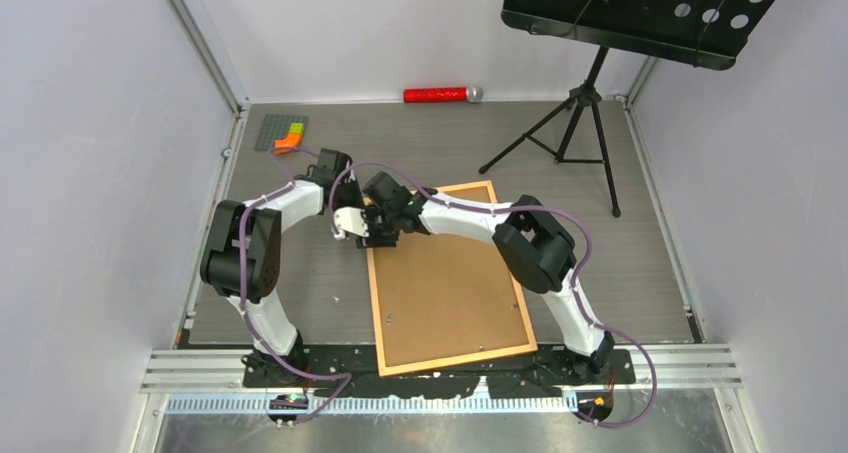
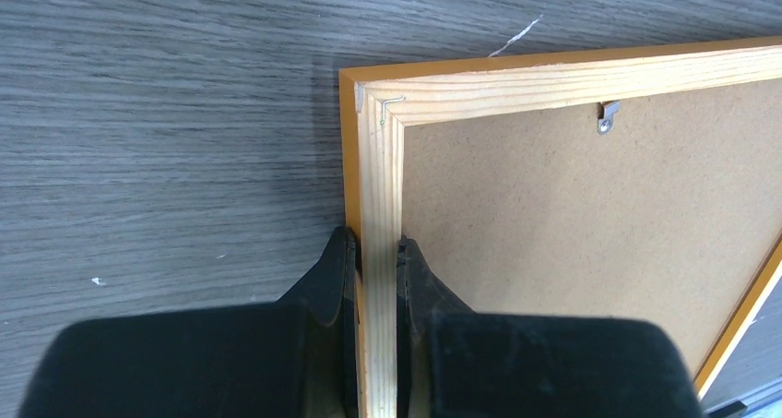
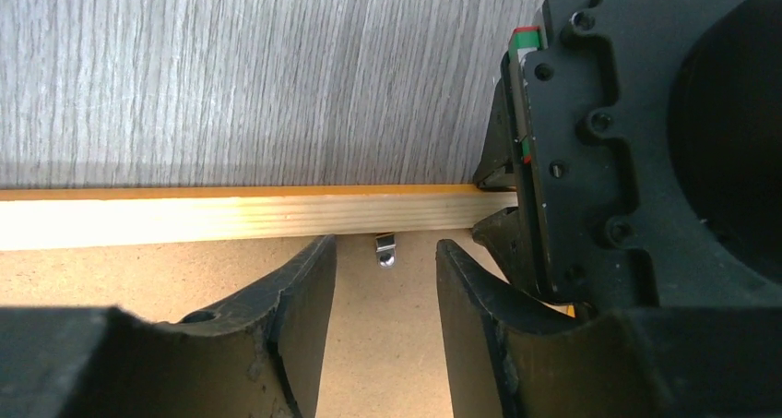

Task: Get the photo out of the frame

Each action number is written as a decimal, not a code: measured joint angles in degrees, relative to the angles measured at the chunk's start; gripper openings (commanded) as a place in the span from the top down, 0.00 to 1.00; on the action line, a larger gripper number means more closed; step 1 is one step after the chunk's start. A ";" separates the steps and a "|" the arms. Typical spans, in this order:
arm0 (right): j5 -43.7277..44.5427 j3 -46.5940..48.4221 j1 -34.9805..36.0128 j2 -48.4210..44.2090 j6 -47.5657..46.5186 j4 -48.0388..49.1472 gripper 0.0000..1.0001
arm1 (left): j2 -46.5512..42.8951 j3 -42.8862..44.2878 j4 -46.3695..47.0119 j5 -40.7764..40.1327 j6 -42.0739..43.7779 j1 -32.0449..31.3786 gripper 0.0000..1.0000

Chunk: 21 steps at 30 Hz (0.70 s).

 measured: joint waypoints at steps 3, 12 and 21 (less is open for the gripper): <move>0.87 1.42 0.04 0.72 0.17 -1.29 0.54 | 0.00 -0.02 0.04 0.13 -0.13 0.11 1.00; 5.35 4.81 0.90 2.73 3.39 -2.95 0.65 | -0.11 -0.02 -0.57 0.72 -0.35 1.07 1.00; 10.67 6.34 2.05 3.67 7.37 -3.43 0.72 | -0.26 -0.92 0.63 2.78 -1.22 2.12 1.00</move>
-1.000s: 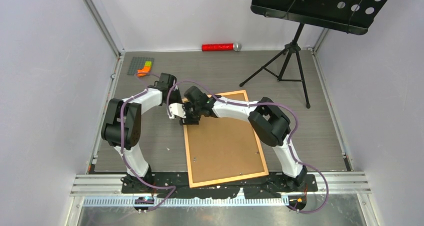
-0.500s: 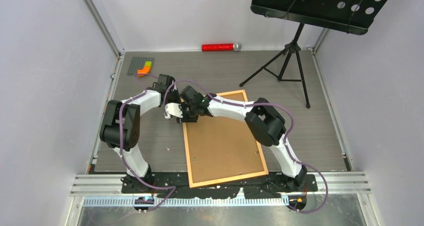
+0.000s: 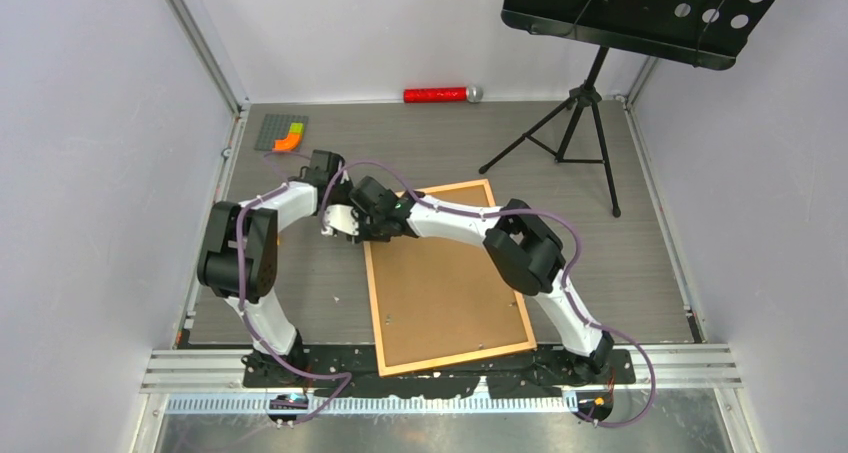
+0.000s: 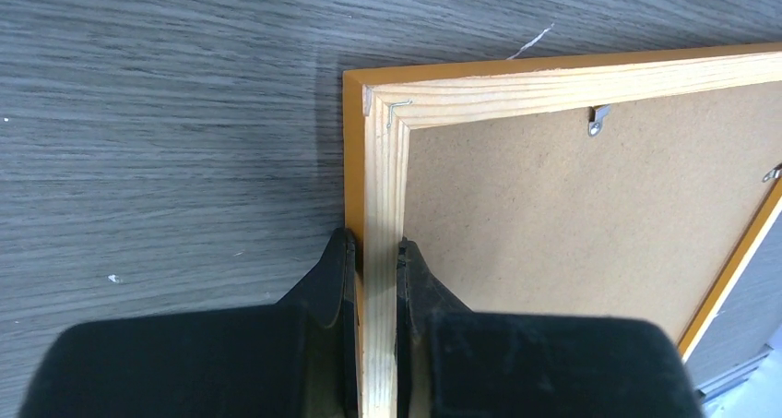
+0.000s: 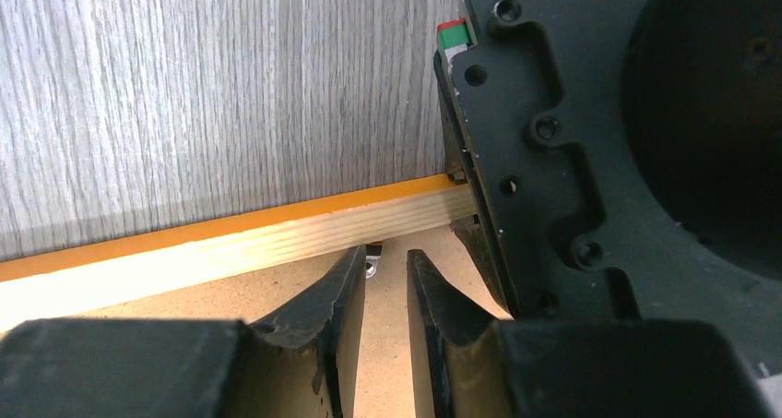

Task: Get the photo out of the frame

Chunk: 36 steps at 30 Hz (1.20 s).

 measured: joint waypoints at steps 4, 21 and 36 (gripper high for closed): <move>2.01 1.53 0.66 0.74 0.28 -1.70 0.77 | -0.52 -1.27 1.55 1.33 -0.79 0.74 1.00; 5.88 2.64 2.25 1.33 5.07 -4.46 0.94 | -1.79 -3.89 4.90 2.56 -3.58 1.60 1.00; 8.87 -7.04 3.02 -2.95 21.35 7.10 0.88 | -1.79 -2.95 3.02 2.56 -4.63 2.60 0.82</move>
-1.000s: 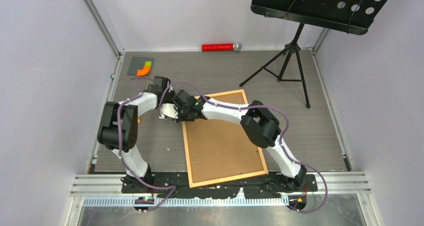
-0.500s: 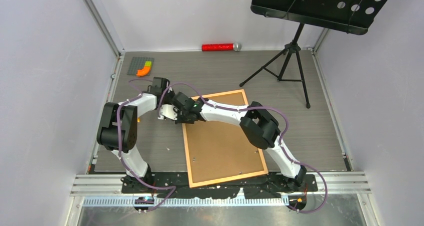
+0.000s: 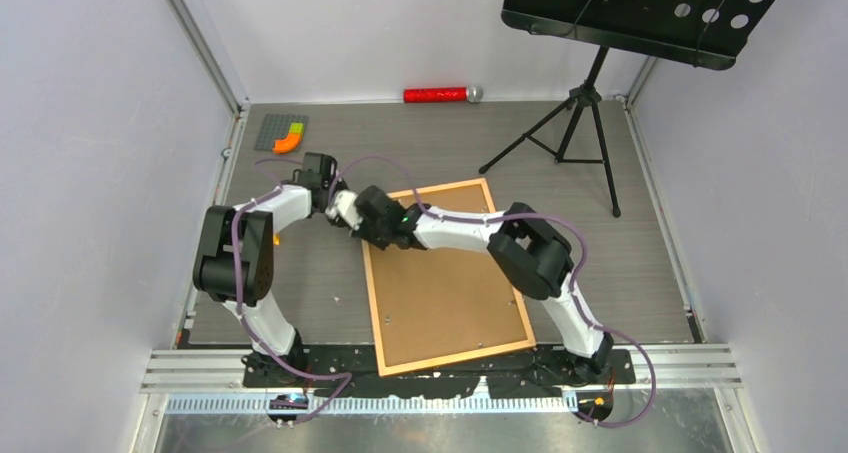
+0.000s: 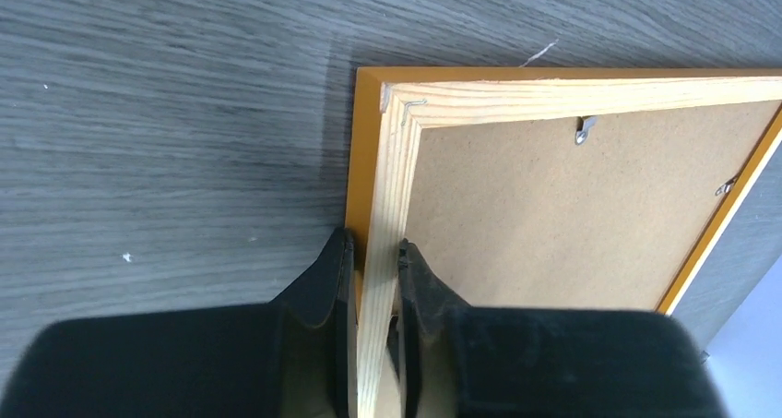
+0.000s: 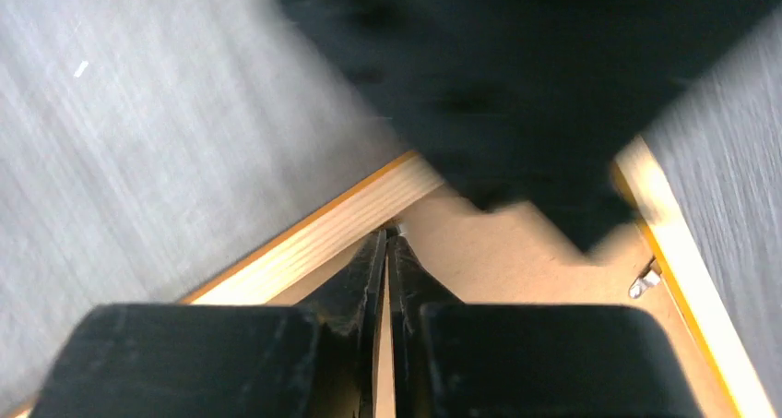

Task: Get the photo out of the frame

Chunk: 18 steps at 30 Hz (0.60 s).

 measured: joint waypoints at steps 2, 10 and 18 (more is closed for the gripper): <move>-2.45 -3.63 -2.62 -1.07 6.64 7.43 0.85 | -0.11 1.20 -1.79 -0.26 0.00 -0.15 0.74; -7.58 -9.94 -9.97 -3.76 13.33 19.76 0.79 | -3.21 14.03 -11.78 2.58 0.98 -1.90 0.58; -6.80 -10.03 -10.27 -3.98 15.65 20.09 0.61 | 4.42 22.97 -18.88 1.66 4.11 -1.70 0.50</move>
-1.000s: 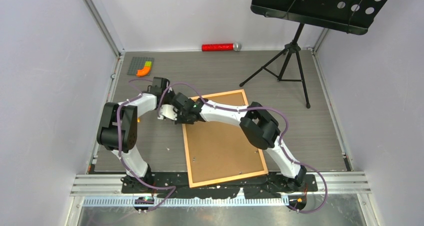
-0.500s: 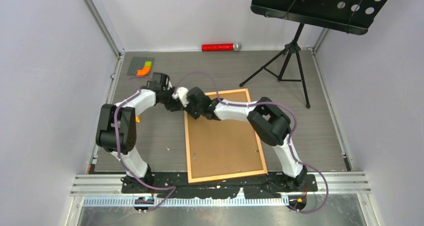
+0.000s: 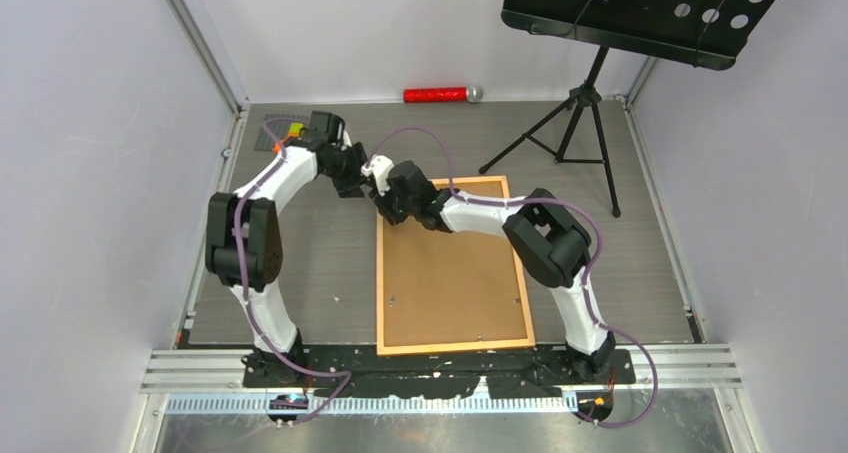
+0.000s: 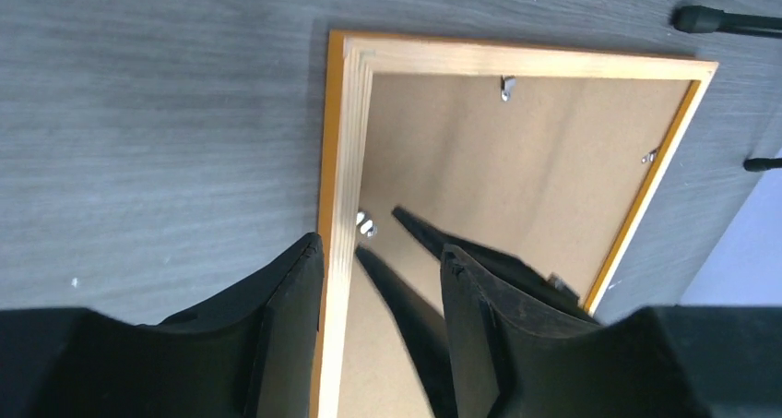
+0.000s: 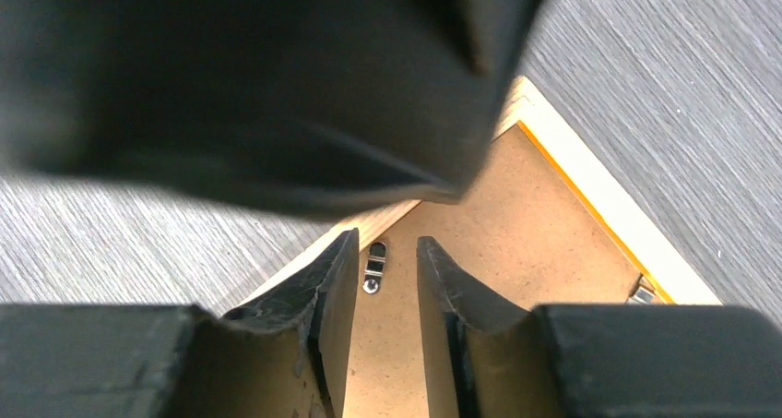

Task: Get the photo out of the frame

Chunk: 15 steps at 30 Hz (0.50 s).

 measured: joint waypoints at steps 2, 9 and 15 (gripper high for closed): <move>0.31 -0.02 0.33 0.00 -0.22 -0.09 0.60 | 3.13 2.29 -0.07 0.24 0.68 -0.22 0.51; 0.90 0.09 1.81 0.74 -1.77 -1.22 0.60 | 10.78 8.26 -0.79 0.96 1.92 -1.62 0.66; 0.90 0.15 2.03 1.16 -2.67 -0.79 0.60 | 15.23 9.33 -1.01 1.57 1.73 -2.27 0.79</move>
